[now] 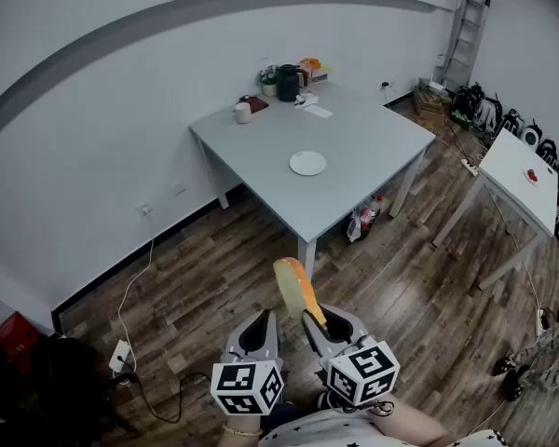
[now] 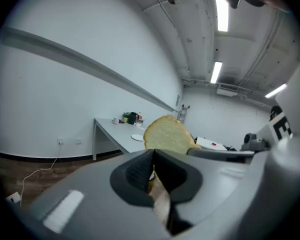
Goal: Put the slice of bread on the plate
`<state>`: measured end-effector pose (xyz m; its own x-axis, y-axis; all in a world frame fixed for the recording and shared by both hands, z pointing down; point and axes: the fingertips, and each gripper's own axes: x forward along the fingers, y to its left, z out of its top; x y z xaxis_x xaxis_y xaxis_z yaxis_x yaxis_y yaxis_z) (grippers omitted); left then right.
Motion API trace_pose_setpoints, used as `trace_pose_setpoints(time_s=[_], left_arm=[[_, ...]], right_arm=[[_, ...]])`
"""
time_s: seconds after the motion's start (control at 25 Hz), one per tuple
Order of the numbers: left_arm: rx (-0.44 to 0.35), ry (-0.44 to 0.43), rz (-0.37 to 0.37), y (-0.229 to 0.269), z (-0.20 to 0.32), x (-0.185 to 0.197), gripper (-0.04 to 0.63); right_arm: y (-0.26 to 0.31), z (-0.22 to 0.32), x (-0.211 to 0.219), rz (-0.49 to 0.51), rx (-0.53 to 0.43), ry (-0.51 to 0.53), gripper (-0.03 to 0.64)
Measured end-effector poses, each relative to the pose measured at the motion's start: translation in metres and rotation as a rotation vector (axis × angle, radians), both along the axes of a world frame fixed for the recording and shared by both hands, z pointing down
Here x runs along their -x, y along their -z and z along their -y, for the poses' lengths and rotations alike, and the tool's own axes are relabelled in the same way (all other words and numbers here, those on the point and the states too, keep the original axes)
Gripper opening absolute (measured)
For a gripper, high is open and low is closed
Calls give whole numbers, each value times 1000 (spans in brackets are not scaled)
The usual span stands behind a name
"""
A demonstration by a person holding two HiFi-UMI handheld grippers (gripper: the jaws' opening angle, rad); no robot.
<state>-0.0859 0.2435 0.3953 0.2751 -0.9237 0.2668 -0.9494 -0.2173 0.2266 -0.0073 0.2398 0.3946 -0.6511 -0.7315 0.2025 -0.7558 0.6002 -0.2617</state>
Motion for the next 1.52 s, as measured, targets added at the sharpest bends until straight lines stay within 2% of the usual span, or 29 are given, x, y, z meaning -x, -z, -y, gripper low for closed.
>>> trace_pose_setpoints(time_s=[0.24, 0.4, 0.72, 0.88, 1.08, 1.32, 1.52], left_arm=[[1, 8, -15, -6, 6, 24, 9], [-4, -4, -1, -13, 8, 35, 9], [32, -47, 4, -27, 42, 33, 9], [37, -64, 7, -35, 84, 24, 9], [15, -63, 24, -29, 163, 12, 9], [1, -61, 7, -18, 256, -9, 9], [0, -65, -16, -20, 312, -29, 9]], right_arm=[[0, 8, 20, 11, 4, -3, 88], [-6, 10, 28, -17, 4, -24, 89], [-17, 51, 30, -57, 35, -56, 89], [-20, 100, 17, -52, 25, -75, 89], [-19, 180, 2, -56, 21, -79, 88], [-16, 267, -17, -39, 21, -70, 87], [-16, 321, -34, -37, 31, -63, 88]])
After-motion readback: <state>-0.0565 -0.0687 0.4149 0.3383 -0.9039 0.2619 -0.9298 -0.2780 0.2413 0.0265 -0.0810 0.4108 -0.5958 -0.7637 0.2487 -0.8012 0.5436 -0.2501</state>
